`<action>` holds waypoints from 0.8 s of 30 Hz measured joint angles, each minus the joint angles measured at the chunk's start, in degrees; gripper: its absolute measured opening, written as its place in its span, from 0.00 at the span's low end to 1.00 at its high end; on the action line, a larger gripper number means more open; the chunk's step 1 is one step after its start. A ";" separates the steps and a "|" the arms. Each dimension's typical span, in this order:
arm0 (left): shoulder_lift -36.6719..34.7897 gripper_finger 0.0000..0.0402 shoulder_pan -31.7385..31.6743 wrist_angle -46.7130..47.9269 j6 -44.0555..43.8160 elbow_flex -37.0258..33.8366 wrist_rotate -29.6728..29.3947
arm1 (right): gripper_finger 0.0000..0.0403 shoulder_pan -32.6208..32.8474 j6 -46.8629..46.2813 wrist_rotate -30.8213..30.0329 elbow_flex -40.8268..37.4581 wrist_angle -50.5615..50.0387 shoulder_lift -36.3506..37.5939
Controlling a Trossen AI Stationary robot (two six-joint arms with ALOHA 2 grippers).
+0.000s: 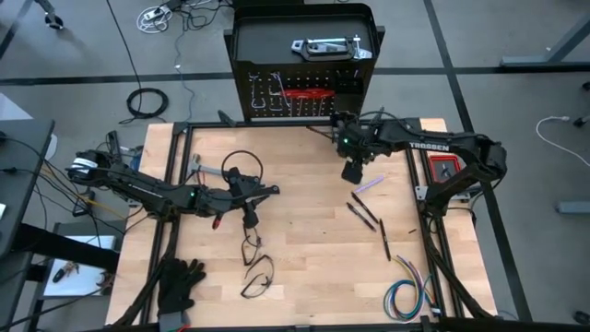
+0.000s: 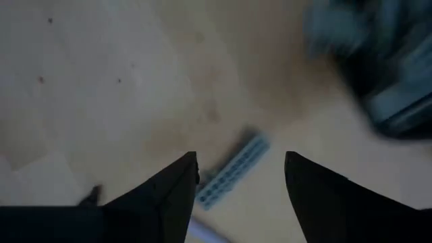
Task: Hang tools onto peg board
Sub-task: Put the screwdriver bits on the pegboard
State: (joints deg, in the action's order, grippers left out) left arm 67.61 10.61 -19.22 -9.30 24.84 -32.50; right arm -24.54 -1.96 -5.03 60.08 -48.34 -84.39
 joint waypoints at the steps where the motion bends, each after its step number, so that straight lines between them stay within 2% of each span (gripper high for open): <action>1: 0.00 0.39 0.00 -0.43 -0.11 0.00 0.44 | 0.57 0.04 -2.30 0.18 -1.54 0.72 -0.03; 6: 0.00 0.39 0.00 -0.54 -1.27 0.00 2.64 | 0.60 -0.68 -9.21 0.17 -8.99 5.15 -0.03; 12: 0.00 0.39 -0.01 -0.70 -0.08 0.00 2.20 | 0.67 -2.56 -11.64 0.23 -14.59 13.35 -0.35; 17: 0.00 0.39 -0.11 -0.73 0.19 0.00 2.18 | 0.69 -3.75 -11.83 1.49 -18.31 19.08 -6.86; 21: 0.00 0.39 -0.11 -1.30 1.45 0.00 2.07 | 0.63 -3.68 -11.58 2.90 -17.50 19.02 -9.67; 24: 0.00 0.39 -0.11 -1.44 1.58 0.00 1.67 | 0.50 -3.23 -10.77 2.62 -16.57 18.00 -8.80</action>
State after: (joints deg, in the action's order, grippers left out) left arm 67.61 10.50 -20.67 -7.72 24.84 -30.83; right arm -27.77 -12.73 -2.41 43.51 -30.34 -93.19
